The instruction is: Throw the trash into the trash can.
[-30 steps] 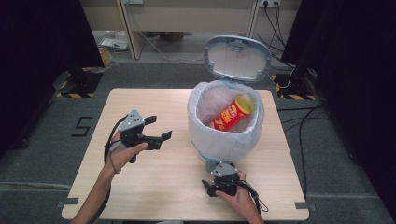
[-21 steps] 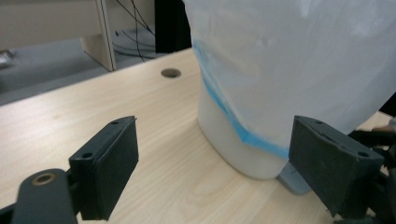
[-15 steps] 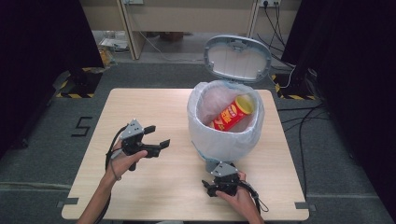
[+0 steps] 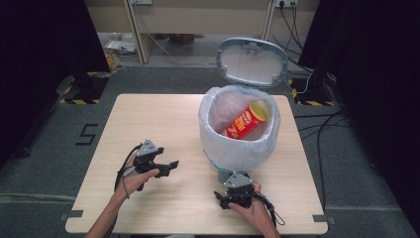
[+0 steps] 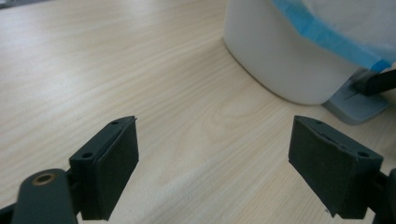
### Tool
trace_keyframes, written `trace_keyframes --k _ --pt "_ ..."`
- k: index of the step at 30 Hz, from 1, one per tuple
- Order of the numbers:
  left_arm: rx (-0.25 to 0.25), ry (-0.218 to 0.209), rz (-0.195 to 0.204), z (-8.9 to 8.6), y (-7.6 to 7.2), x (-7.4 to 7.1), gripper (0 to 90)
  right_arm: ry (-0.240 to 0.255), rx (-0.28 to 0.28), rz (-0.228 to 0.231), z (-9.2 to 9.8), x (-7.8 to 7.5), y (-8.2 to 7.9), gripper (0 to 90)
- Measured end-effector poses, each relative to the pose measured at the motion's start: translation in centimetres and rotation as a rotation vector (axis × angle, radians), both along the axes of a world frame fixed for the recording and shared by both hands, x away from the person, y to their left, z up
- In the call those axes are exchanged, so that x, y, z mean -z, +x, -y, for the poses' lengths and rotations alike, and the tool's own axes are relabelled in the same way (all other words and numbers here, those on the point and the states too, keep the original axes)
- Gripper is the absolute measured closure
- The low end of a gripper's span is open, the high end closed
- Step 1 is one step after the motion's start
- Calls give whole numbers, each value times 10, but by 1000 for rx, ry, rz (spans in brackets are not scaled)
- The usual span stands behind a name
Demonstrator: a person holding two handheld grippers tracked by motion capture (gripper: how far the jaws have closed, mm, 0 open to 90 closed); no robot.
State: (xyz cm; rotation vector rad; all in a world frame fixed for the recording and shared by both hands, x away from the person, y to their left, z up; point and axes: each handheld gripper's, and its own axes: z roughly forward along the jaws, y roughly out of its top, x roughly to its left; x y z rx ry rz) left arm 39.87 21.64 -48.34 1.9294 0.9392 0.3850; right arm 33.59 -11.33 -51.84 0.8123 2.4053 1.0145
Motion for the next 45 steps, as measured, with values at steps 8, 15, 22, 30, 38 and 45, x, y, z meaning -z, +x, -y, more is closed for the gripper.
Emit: trace_keyframes --k 8,15,22,30,38,45 --pt "-2 39 -38 -5 -3 14 156 0 1 0 0 0 0 170" --pt "-5 103 -81 -10 -7 28 154 -2 0 0 0 0 0 170" --pt "-1 175 -72 -10 -10 41 130 -1 0 -1 0 0 0 170" --pt "-5 174 -72 -9 -10 41 125 0 -3 0 0 0 0 170" --pt "-10 176 -75 -9 -9 41 117 0 -5 0 1 0 0 170" --pt "-10 176 -74 -9 -9 41 117 0 -5 0 1 0 0 170"
